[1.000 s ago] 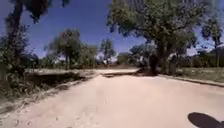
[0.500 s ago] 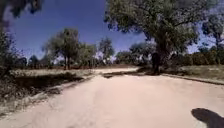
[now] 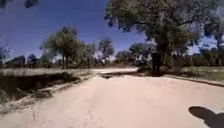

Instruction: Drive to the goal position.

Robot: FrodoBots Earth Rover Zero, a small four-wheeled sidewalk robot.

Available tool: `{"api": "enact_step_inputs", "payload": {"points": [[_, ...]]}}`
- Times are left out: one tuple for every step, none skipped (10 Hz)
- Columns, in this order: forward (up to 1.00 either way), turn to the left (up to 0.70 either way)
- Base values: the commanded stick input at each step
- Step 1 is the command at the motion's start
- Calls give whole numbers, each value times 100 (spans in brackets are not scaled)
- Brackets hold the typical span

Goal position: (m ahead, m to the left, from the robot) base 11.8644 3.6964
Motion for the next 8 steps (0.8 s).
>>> {"api": "enact_step_inputs", "payload": {"points": [[85,0],[85,0],[85,0],[85,0],[85,0],[85,0],[85,0],[85,0]]}}
